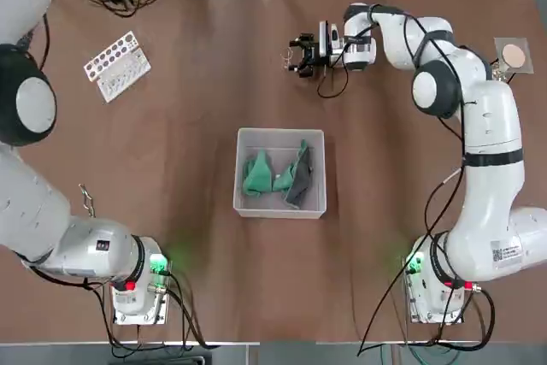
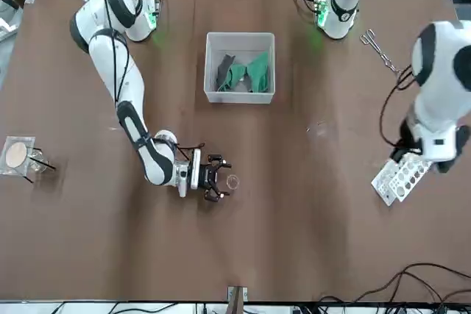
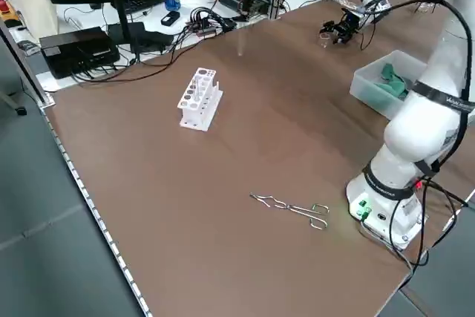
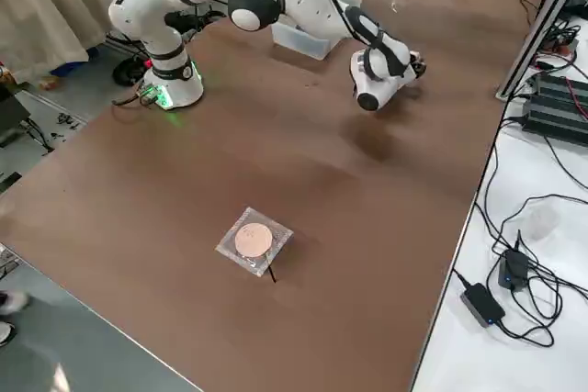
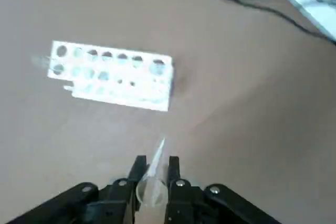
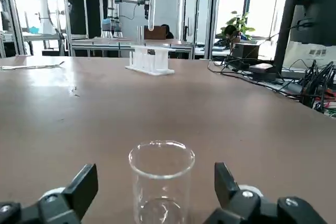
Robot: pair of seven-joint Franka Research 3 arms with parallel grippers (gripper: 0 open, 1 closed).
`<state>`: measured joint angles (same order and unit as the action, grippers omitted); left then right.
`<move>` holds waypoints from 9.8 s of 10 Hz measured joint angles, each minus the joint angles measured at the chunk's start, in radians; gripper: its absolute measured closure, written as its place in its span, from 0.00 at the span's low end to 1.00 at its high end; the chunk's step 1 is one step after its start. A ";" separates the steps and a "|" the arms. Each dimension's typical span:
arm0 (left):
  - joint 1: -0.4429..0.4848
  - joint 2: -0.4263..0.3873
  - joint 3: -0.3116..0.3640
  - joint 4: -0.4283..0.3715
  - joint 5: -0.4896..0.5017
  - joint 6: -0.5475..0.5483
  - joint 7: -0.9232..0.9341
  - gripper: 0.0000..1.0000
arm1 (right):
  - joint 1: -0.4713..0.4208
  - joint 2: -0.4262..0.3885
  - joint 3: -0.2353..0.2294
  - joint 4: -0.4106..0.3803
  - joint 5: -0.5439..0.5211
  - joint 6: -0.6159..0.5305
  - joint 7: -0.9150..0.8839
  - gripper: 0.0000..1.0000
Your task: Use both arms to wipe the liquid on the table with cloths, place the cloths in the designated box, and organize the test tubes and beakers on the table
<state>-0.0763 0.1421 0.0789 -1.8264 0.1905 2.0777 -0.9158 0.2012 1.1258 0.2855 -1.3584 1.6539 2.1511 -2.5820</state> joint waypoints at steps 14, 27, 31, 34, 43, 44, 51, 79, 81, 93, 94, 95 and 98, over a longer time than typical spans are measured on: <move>0.011 0.030 0.303 -0.135 -0.097 0.172 0.296 0.79 | 0.088 0.052 -0.002 0.066 0.080 0.085 -0.005 0.27; -0.008 0.076 0.296 -0.133 -0.104 0.213 0.280 0.49 | 0.036 -0.006 -0.010 0.080 0.100 0.115 -0.001 0.74; -0.009 0.074 0.293 -0.111 -0.104 0.213 0.283 0.00 | -0.104 -0.147 -0.019 -0.121 0.098 0.116 0.001 0.73; -0.003 -0.003 0.212 -0.072 -0.106 0.163 0.364 0.00 | -0.246 -0.263 -0.020 -0.243 0.030 0.092 -0.012 0.73; 0.036 -0.158 -0.123 0.228 -0.233 -0.427 0.765 0.00 | -0.720 -0.392 -0.038 -0.269 -0.515 -0.407 0.294 0.70; 0.052 -0.163 -0.164 0.227 -0.233 -0.444 0.782 0.00 | -0.736 -0.392 -0.067 -0.236 -0.556 -0.462 0.327 0.70; 0.064 -0.160 -0.172 0.221 -0.233 -0.467 0.875 0.04 | -0.787 -0.393 -0.331 -0.003 -0.646 -0.812 0.447 0.70; 0.064 -0.152 -0.161 0.212 -0.229 -0.466 0.920 0.04 | -1.085 -0.100 -0.310 0.285 -0.637 -0.776 0.406 0.57; 0.064 -0.152 -0.162 0.212 -0.229 -0.466 0.920 0.04 | -1.085 -0.099 -0.311 0.287 -0.637 -0.776 0.405 0.46; 0.064 -0.152 -0.162 0.212 -0.229 -0.466 0.919 0.04 | -1.109 -0.102 -0.347 0.320 -0.653 -0.875 0.408 0.01; 0.064 -0.152 -0.162 0.212 -0.229 -0.466 0.919 0.04 | -1.111 -0.106 -0.349 0.322 -0.653 -0.889 0.409 0.01; 0.064 -0.152 -0.162 0.212 -0.229 -0.466 0.919 0.04 | -1.111 -0.111 -0.349 0.324 -0.653 -0.906 0.422 0.01; 0.064 -0.152 -0.161 0.212 -0.229 -0.466 0.919 0.04 | -1.108 -0.134 -0.346 0.328 -0.653 -0.970 0.510 0.01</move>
<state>-0.0124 -0.0097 -0.0825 -1.6145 -0.0386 1.6113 0.0035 -0.9066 0.9915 -0.0606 -1.0305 1.0013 1.1811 -2.0719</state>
